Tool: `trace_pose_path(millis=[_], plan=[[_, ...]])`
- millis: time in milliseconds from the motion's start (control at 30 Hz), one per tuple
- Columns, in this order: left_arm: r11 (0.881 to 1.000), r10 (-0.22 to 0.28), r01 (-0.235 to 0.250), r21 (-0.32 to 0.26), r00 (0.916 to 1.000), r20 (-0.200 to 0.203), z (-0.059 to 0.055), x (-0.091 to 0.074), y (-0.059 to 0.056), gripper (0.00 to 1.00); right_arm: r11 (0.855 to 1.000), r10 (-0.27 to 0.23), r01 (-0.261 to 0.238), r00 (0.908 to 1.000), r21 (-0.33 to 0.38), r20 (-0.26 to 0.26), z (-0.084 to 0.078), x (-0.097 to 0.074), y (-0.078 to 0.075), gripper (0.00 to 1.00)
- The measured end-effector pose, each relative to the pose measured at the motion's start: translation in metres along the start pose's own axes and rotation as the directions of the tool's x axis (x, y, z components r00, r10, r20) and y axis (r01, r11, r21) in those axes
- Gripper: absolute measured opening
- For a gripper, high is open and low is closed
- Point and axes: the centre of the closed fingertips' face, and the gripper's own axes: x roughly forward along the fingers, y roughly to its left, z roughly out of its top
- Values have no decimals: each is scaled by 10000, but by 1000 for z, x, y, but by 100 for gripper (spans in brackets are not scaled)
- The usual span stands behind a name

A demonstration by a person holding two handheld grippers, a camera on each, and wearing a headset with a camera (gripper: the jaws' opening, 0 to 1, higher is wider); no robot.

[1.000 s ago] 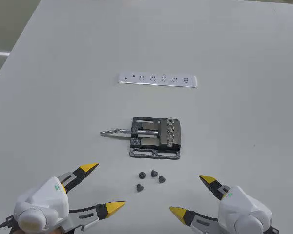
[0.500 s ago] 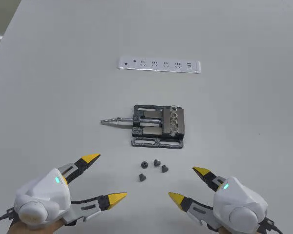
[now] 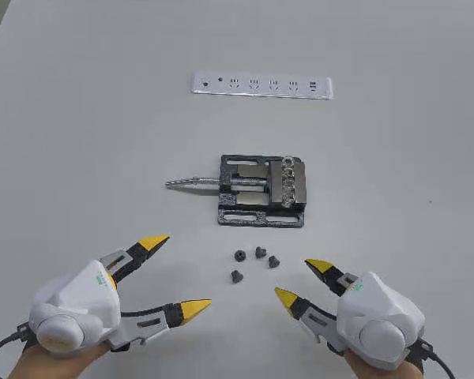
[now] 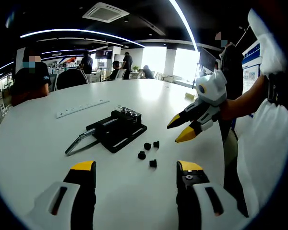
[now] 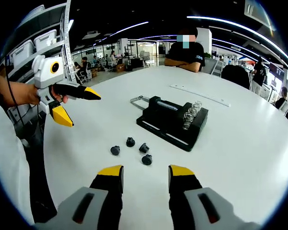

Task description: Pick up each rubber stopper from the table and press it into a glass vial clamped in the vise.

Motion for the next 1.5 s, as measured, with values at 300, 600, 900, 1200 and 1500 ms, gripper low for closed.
trace_pose_path(millis=[300,600,900,1200,1500], plan=[[9999,-98,99,138,9999,-53,-2,1,4,67,9991,-329,330,9994,258,-47,0,10,-2,29],[9996,-168,170,206,9998,-91,-1,0,4,67,9955,-589,586,9983,739,14,-2,23,-1,25],[9994,-203,208,264,9996,-170,-3,-3,5,67,9924,-779,784,9969,948,-84,-6,34,0,23],[9991,-236,246,334,9993,-289,-5,-6,5,67,9888,-1007,1009,9949,1101,-75,-6,38,-1,21],[9988,-287,299,399,9991,-305,-4,-5,5,67,9868,-1165,1164,9932,1123,-57,-6,38,-1,18]])
